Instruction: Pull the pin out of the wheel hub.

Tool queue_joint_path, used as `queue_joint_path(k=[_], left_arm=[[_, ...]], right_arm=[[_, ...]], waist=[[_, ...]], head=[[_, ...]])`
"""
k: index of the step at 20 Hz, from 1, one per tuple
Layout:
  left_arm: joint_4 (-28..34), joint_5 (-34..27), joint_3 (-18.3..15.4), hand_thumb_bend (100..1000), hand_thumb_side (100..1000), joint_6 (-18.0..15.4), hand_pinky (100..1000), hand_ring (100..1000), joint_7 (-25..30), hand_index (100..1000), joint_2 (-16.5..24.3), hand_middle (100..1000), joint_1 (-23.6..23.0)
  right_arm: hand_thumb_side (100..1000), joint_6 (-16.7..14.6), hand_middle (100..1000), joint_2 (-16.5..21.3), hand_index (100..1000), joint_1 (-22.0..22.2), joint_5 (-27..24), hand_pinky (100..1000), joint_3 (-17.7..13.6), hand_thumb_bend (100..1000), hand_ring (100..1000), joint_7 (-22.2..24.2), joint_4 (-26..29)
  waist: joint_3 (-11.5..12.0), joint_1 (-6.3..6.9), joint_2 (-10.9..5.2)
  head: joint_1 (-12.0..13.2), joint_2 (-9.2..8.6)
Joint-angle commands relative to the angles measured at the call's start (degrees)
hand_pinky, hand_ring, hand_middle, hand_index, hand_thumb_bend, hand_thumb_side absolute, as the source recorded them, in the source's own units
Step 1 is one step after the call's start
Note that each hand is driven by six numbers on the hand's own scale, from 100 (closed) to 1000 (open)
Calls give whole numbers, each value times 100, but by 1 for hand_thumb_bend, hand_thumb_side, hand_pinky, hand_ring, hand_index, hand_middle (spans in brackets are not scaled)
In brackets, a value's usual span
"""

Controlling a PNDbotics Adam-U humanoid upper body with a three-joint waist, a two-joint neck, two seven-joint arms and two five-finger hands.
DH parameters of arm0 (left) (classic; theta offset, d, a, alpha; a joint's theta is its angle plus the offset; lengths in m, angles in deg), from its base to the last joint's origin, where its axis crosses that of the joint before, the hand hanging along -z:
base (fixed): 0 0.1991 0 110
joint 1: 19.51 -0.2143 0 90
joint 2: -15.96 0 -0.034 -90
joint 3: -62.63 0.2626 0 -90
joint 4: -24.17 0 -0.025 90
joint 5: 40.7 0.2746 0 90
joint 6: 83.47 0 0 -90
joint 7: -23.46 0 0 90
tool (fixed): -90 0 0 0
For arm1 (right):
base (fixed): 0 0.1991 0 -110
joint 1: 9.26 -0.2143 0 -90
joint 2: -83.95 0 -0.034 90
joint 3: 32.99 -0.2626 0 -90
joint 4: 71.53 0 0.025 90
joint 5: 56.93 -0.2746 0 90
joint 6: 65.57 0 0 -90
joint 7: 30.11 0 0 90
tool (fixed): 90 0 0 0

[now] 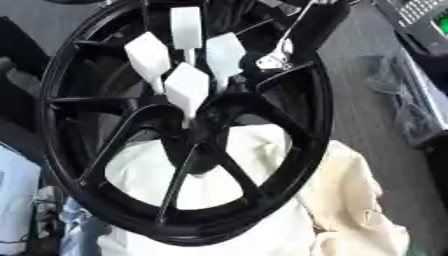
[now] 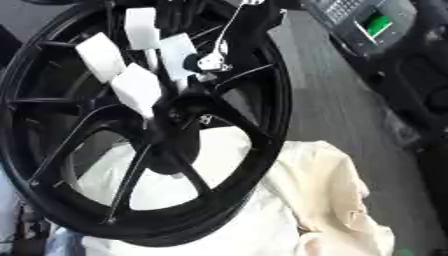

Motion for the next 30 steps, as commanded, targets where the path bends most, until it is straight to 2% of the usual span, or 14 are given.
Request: queue_joint_path(k=[1, 27, 30], left_arm=[[99, 4, -43, 159, 880, -16, 785, 803, -5, 731, 52, 680, 34], [94, -23, -66, 160, 884, -25, 787, 803, -12, 727, -4, 676, -1], [91, -30, -63, 160, 885, -24, 787, 803, -5, 727, -28, 675, -5]], right_arm=[[253, -12, 743, 52, 835, -63, 61, 871, -115, 249, 801, -55, -33], [291, -172, 731, -30, 825, 66, 266, 869, -88, 236, 795, 5, -264], [270, -133, 719, -73, 816, 102, 292, 866, -85, 226, 790, -39, -325]], waist=[[22, 21, -76], [126, 18, -6], [160, 15, 18]], head=[[-18, -75], [-76, -99], [-86, -112]])
